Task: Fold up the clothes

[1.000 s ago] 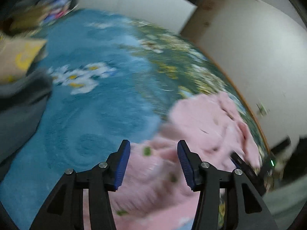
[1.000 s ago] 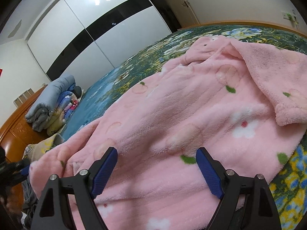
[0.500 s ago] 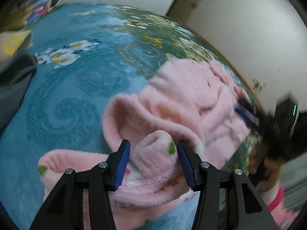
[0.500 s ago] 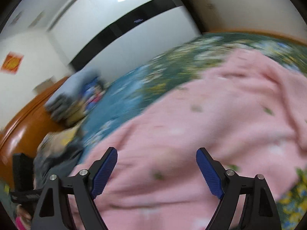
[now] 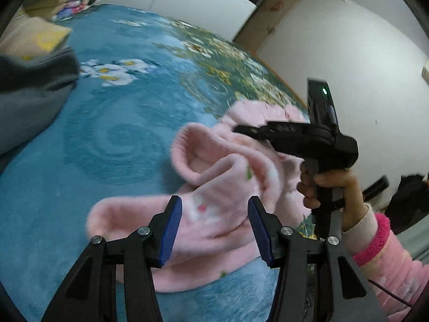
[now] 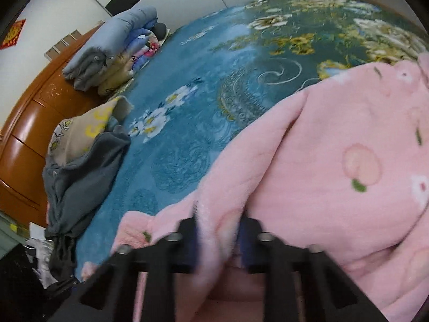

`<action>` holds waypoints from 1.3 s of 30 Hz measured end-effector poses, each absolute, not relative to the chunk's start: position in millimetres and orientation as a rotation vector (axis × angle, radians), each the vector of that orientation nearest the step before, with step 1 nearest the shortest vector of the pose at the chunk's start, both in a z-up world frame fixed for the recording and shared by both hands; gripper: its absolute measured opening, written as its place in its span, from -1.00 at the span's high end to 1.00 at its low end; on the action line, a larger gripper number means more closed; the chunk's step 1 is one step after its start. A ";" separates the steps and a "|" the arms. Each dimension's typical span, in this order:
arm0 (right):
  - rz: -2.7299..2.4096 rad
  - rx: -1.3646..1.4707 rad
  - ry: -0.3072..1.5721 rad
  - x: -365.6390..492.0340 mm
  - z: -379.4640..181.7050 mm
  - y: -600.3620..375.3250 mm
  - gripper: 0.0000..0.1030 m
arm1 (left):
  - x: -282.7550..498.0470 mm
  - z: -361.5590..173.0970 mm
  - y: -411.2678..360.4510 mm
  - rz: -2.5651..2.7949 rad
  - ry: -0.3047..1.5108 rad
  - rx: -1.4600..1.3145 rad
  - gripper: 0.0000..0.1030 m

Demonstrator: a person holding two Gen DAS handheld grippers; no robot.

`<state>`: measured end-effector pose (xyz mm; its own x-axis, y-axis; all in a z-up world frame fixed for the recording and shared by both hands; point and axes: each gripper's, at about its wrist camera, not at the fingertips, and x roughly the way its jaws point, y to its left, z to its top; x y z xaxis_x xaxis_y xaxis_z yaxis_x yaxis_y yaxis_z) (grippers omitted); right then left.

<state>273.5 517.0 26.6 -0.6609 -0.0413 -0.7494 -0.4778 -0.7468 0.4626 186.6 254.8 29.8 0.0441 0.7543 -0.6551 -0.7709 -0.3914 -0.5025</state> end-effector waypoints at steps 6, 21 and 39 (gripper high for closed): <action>2.590 -0.778 0.951 320.2 73.8 530.1 0.77 | 160.4 21.4 220.9 1.705 -0.059 -1.107 -0.02; 2.370 -0.857 0.903 355.6 48.0 549.6 -0.01 | 141.7 33.7 230.5 1.653 -0.083 -1.067 -0.19; 2.337 -0.585 1.015 419.8 46.7 566.4 -0.52 | 157.3 19.7 378.6 1.346 -0.193 -1.411 -0.39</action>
<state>419.8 566.4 46.7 -0.7708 0.2879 -0.5683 -0.6119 -0.5830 0.5345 157.3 378.6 19.7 0.3356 0.7337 -0.5909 -0.5380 -0.3656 -0.7595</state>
